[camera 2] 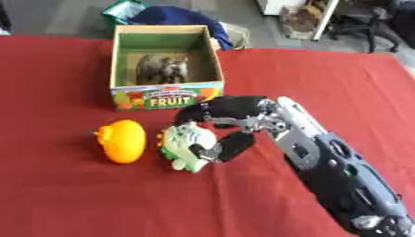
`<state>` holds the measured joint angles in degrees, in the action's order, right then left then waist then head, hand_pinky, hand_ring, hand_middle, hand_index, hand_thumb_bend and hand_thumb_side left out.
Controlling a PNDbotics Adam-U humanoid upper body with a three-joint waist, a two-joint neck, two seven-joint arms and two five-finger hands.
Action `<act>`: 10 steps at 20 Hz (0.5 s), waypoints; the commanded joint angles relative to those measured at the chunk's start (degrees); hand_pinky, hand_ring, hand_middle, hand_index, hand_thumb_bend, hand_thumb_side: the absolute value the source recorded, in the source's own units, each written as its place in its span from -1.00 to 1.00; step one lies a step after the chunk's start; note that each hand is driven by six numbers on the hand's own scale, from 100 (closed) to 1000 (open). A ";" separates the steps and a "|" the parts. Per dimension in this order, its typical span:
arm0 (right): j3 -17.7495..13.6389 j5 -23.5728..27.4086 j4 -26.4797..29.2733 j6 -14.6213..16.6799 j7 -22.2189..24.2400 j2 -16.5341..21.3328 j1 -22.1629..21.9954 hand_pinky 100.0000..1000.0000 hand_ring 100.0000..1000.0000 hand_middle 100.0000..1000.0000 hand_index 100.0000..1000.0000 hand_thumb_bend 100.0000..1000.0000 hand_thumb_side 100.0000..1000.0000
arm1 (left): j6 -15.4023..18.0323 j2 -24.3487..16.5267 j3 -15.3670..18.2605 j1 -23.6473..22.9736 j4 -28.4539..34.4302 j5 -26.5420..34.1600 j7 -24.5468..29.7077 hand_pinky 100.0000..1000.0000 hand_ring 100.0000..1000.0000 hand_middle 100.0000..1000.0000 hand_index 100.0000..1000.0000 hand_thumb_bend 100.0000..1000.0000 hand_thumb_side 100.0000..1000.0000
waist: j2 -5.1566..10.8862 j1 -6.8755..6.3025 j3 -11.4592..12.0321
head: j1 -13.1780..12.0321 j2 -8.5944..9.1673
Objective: Pick up objects on the table and place them in the box.
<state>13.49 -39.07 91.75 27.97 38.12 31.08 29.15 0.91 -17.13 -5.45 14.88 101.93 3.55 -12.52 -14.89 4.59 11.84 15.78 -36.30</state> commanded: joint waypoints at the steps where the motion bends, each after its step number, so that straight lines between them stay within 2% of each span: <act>1: -0.25 -2.68 -0.43 6.50 4.72 0.38 0.52 0.59 0.63 0.74 0.85 -0.99 0.18 | 0.18 -0.63 0.43 0.31 0.62 -0.04 0.09 0.18 0.11 -0.02 0.19 -0.75 0.06 | 0.81 -0.39 -0.08 | 0.07 -0.21; 3: -0.51 -4.62 -0.62 6.19 2.26 0.09 0.83 0.50 0.46 0.57 0.74 -0.97 -0.18 | 0.19 -0.60 0.44 0.26 0.61 -0.03 0.10 0.18 0.11 -0.02 0.19 -0.75 0.06 | 0.82 -0.43 -0.11 | 0.07 -0.21; 4: -0.50 -5.58 -0.73 5.94 0.63 -0.07 0.97 0.48 0.43 0.54 0.72 -0.96 -0.23 | 0.18 -0.58 0.43 0.25 0.59 -0.02 0.11 0.18 0.11 -0.02 0.19 -0.75 0.06 | 0.83 -0.43 -0.11 | 0.08 -0.22; 5: -0.45 -6.50 -0.85 5.68 -1.00 -0.20 1.11 0.39 0.23 0.40 0.59 -1.00 -0.28 | 0.19 -0.57 0.42 0.26 0.58 -0.02 0.12 0.18 0.11 -0.02 0.19 -0.75 0.06 | 0.84 -0.43 -0.11 | 0.09 -0.23; 8: -0.17 -8.83 -1.29 4.44 -7.08 -0.60 1.60 0.20 -0.09 0.08 0.36 -1.00 -0.30 | 0.21 -0.55 0.42 0.23 0.56 -0.01 0.15 0.18 0.12 -0.03 0.19 -0.75 0.06 | 0.85 -0.42 -0.06 | 0.12 -0.24; 10: 0.18 -10.23 -1.91 3.67 -10.95 -0.84 1.87 0.08 -0.23 -0.07 0.22 -1.00 -0.37 | 0.22 -0.55 0.41 0.21 0.55 0.00 0.17 0.18 0.12 -0.03 0.19 -0.75 0.06 | 0.86 -0.42 0.01 | 0.16 -0.30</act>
<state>13.71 -47.88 90.11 31.72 28.99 29.47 30.32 0.93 -17.13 -5.45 14.70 101.93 3.55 -12.50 -14.89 4.54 11.82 15.80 -36.30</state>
